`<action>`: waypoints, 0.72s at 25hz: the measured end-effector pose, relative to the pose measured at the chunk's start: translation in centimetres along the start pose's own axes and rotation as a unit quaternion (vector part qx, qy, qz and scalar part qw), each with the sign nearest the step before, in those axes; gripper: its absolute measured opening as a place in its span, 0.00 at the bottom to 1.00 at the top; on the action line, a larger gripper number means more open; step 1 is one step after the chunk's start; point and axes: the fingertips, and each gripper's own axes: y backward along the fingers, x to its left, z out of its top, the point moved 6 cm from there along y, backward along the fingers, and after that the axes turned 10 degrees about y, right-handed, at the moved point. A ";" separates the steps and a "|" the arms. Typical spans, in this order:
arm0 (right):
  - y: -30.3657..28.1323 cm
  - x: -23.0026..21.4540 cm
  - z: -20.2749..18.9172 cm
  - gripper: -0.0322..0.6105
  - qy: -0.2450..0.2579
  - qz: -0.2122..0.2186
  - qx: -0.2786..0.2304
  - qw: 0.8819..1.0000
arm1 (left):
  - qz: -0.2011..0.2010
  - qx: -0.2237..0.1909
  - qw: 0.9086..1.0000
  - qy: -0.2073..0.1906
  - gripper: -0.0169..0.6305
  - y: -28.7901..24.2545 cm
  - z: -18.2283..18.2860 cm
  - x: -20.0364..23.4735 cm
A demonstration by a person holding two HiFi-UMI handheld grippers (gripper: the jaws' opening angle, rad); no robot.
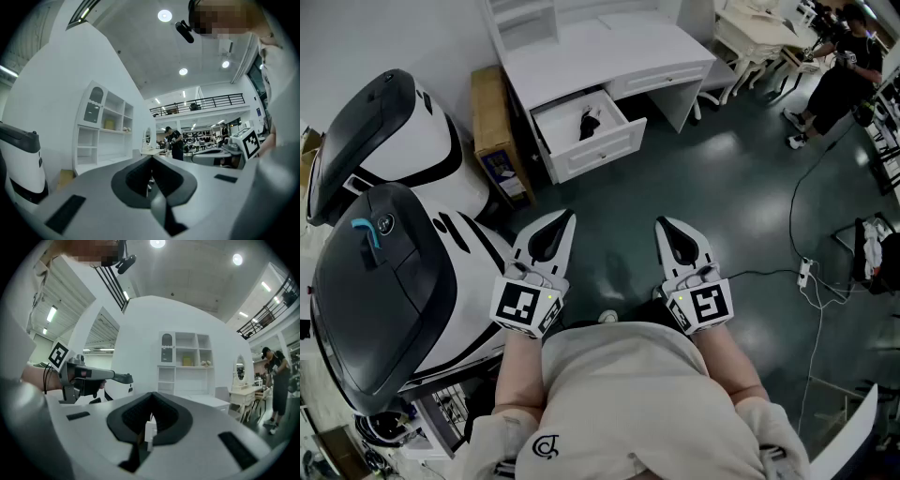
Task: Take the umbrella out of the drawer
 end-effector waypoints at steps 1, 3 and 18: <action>0.0 0.0 0.0 0.06 0.000 0.000 0.000 1.000 | 0.001 -0.001 1.000 0.001 0.04 0.0 -0.1 0.0; 0.0 -0.2 0.0 0.06 0.001 0.000 0.001 1.000 | 0.002 -0.001 1.000 0.003 0.04 0.0 -0.2 0.1; -1.5 -0.4 -0.7 0.06 -0.022 -0.015 0.017 1.000 | 0.000 0.005 1.000 0.023 0.04 -0.5 -1.2 1.7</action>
